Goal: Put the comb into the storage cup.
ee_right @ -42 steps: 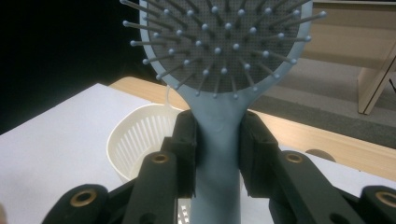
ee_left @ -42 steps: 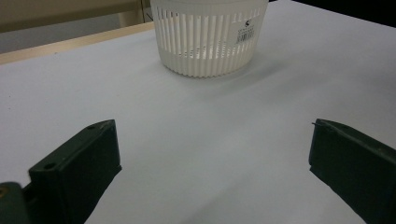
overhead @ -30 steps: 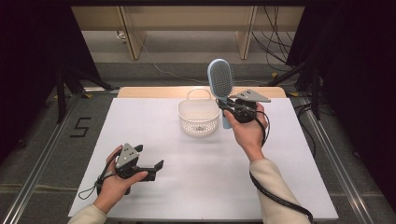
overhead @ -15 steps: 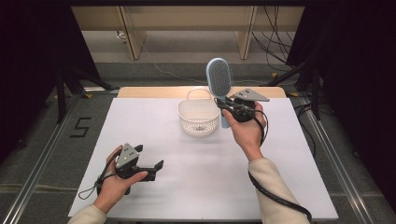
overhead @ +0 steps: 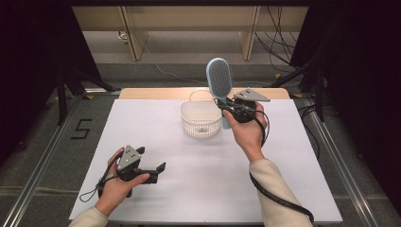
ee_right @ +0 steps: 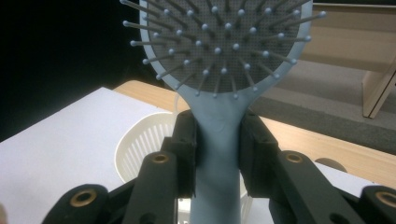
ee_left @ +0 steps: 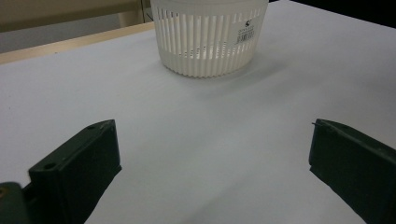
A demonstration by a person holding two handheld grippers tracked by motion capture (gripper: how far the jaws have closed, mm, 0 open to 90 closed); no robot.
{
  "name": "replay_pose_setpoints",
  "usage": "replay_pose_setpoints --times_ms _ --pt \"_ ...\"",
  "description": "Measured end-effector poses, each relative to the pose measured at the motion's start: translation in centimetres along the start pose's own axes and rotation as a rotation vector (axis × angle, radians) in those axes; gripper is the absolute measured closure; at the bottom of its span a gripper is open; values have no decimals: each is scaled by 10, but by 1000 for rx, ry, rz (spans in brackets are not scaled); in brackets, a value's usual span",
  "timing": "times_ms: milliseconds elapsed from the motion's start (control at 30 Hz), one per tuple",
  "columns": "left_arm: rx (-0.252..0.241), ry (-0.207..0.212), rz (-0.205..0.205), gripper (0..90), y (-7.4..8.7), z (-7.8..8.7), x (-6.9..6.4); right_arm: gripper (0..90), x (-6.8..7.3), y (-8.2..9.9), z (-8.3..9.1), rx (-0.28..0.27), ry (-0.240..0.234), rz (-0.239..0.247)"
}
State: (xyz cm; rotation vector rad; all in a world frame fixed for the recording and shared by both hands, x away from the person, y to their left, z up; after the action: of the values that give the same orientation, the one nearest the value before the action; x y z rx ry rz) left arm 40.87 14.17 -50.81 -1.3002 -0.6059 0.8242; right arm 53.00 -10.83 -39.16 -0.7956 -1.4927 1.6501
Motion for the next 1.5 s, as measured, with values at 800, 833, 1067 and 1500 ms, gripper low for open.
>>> replay_pose_setpoints --times_ms 800,833,1067,1500 --pt "-2 -1 2 14 0 0 0 705 5 -4 -7 -4 -5 4" --pt "-3 -1 2 14 0 0 0 705 5 -5 -8 -5 -5 4" --pt "-4 2 1 14 -1 0 0 705 6 -7 -10 -8 -8 6" --pt "-4 2 0 14 -1 0 0 705 8 -12 -15 -16 -10 6"
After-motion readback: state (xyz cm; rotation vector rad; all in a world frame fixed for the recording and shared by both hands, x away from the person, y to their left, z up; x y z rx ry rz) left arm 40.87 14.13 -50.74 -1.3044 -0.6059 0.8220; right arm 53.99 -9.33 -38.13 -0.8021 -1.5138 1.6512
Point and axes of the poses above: each handheld gripper's, and its own axes: z roughly backward along the jaws, y roughly out of its underside, x roughly to its left, the point moved 9 cm from there along -z, roughly forward along the jaws, and after that the axes turned 13 degrees about -x, right-handed, at the moved point
